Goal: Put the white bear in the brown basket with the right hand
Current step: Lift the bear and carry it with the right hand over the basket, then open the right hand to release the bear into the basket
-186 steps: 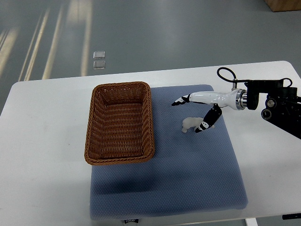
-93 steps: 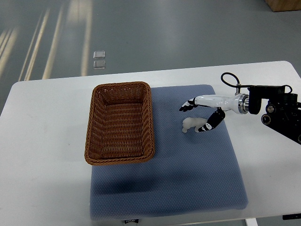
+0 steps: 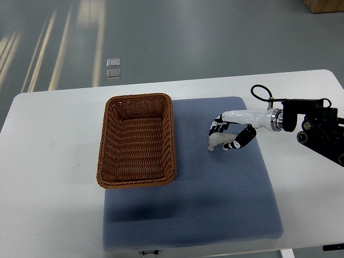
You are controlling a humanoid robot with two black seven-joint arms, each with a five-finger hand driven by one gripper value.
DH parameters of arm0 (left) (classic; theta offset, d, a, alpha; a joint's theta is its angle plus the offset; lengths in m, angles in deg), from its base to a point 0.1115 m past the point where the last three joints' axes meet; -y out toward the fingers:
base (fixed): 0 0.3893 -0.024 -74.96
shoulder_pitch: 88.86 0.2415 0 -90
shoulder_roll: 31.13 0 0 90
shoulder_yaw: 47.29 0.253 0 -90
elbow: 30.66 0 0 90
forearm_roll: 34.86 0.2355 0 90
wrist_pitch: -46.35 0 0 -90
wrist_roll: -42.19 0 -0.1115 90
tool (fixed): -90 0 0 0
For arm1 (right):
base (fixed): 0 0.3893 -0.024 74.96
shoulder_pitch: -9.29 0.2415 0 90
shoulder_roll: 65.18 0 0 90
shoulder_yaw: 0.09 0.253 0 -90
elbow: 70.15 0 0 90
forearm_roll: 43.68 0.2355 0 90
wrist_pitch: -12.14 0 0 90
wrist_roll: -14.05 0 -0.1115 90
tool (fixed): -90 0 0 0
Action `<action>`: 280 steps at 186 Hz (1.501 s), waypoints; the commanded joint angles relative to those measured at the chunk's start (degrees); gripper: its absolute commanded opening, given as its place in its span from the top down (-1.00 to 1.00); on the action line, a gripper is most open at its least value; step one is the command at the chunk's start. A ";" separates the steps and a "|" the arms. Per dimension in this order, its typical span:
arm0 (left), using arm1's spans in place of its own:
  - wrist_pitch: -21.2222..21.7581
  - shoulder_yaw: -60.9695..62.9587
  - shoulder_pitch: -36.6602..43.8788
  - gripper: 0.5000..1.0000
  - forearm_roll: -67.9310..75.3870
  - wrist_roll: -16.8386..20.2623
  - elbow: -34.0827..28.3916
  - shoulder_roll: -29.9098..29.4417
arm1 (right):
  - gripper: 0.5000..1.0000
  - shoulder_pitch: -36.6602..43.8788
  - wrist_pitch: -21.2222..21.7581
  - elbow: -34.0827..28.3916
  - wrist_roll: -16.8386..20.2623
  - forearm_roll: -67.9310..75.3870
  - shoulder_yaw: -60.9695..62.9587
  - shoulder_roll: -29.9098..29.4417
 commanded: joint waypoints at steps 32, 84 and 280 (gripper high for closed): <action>0.00 0.00 0.00 -1.00 0.00 0.00 0.00 0.00 | 0.74 0.13 -0.01 0.00 -0.14 -0.39 -1.02 -0.26; 0.00 0.00 0.00 -1.00 0.00 0.00 0.00 0.00 | 1.00 1.63 -0.01 -0.09 -0.66 -0.30 -0.93 -0.26; 0.00 0.00 0.00 -1.00 0.00 0.00 0.00 0.00 | -0.70 13.32 -5.28 7.82 -1.45 2.43 -0.84 -27.86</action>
